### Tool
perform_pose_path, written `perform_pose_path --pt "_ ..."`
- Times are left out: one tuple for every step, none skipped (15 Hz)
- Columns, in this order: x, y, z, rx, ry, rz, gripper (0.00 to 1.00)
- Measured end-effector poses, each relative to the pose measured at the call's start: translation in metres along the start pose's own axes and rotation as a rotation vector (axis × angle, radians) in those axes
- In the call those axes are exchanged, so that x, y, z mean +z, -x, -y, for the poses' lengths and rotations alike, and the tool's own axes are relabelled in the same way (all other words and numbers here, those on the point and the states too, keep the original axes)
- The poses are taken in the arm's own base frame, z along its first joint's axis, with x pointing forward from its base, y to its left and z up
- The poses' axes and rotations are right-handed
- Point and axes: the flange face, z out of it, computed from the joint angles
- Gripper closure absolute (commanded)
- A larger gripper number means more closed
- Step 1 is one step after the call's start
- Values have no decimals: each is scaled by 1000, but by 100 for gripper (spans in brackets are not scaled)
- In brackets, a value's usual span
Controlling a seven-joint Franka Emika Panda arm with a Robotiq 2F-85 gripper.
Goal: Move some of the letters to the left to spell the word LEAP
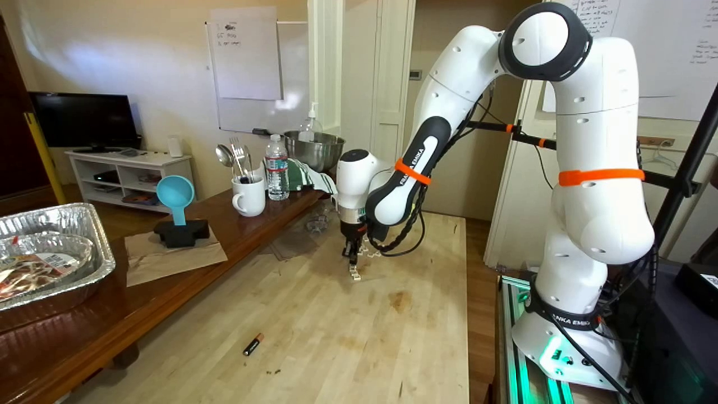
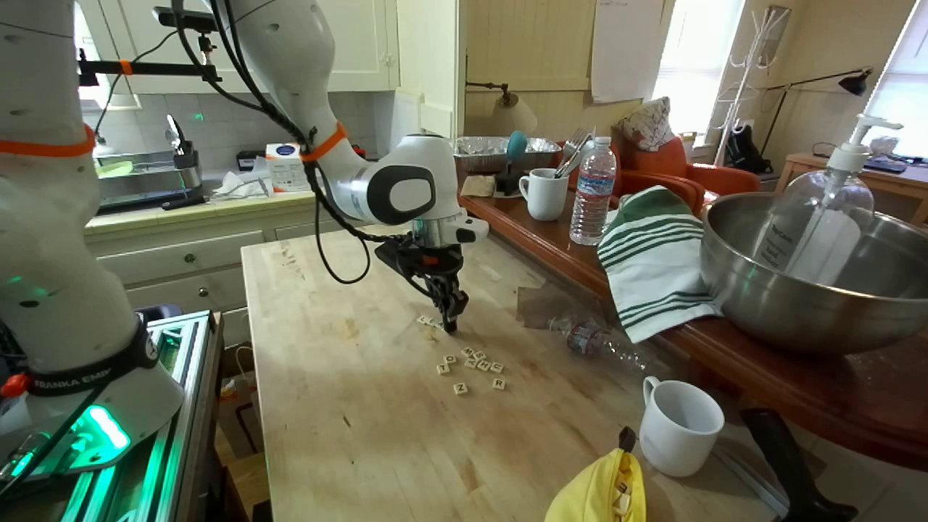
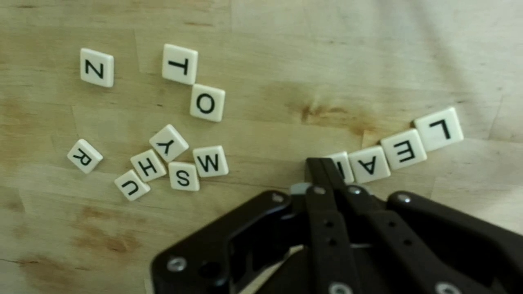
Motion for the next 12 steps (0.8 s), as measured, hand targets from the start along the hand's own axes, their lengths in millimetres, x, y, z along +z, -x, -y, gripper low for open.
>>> perform_pose_path --pt "0 0 0 2 -1 0 100" --pt "0 0 0 4 -2 0 100" --pt "0 0 0 4 -2 0 100" --pt "0 0 1 3 -2 0 100" --pt "0 0 1 3 -2 0 100" --pt "0 0 1 3 -2 0 100" --pt "0 0 1 3 -2 0 100" --pt "-1 0 1 3 -2 -1 100" --pt "-1 0 1 3 -2 -2 100" --pt "-2 -1 0 4 -2 -3 100" --pt "-3 -1 0 4 -2 -5 100" --pt "-4 -1 0 5 -2 -8 100"
